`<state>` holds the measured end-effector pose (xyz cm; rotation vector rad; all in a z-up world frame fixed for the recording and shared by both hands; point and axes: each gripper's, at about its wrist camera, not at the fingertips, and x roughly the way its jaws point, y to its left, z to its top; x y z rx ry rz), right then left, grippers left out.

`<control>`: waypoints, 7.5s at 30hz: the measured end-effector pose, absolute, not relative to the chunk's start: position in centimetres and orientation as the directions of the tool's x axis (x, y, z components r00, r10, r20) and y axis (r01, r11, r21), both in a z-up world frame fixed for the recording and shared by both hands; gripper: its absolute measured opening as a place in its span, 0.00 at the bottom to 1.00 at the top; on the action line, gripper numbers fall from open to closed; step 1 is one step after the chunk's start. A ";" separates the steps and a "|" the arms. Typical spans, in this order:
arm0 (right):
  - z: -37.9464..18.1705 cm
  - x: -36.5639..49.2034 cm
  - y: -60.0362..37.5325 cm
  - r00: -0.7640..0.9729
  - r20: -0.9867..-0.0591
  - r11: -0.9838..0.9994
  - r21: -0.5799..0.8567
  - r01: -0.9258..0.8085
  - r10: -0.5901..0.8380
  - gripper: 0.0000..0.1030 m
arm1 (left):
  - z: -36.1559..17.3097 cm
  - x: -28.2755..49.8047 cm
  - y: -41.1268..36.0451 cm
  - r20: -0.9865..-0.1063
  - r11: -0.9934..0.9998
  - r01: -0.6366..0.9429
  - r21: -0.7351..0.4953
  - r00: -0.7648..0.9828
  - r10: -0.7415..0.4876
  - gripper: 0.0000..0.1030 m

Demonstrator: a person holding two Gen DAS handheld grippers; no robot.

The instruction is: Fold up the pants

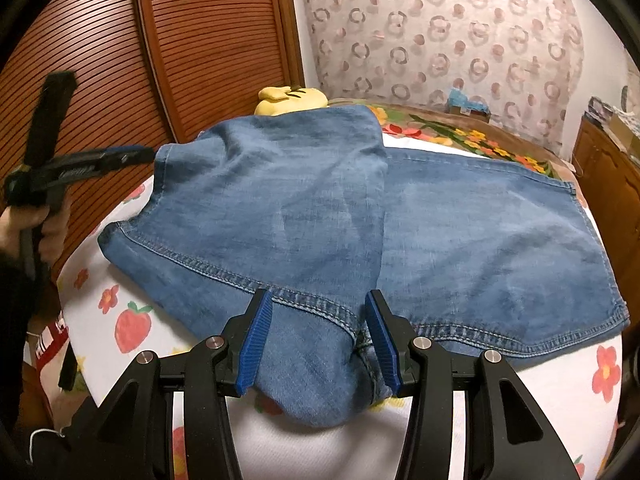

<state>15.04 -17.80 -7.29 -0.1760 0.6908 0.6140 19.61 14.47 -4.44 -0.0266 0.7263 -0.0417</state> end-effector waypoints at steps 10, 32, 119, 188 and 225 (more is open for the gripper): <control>-7.5 15.0 -17.8 0.605 -0.642 0.813 0.051 -0.580 0.472 0.49 | -6.2 23.9 16.3 -0.710 0.994 -0.010 -0.105 0.701 -0.068 0.43; -7.7 14.8 -18.1 0.602 -0.647 0.810 0.044 -0.584 0.469 0.49 | -4.0 24.8 16.8 -0.641 0.998 -0.069 -0.002 0.766 0.051 0.01; -7.6 25.8 -30.4 0.704 -0.705 0.990 -0.021 -0.141 0.086 0.54 | -9.2 18.9 -1.1 -0.715 0.961 0.274 -0.036 0.665 -0.216 0.75; -3.4 15.0 -19.6 0.651 -0.640 0.824 -0.047 -0.564 0.409 0.45 | -6.9 17.9 5.5 -0.664 0.980 0.178 -0.092 0.722 -0.194 0.75; 9.9 17.1 -14.8 0.702 -0.460 0.777 -0.039 -0.628 0.544 0.06 | 3.0 13.4 5.9 -0.506 0.951 0.297 -0.083 0.810 -0.297 0.07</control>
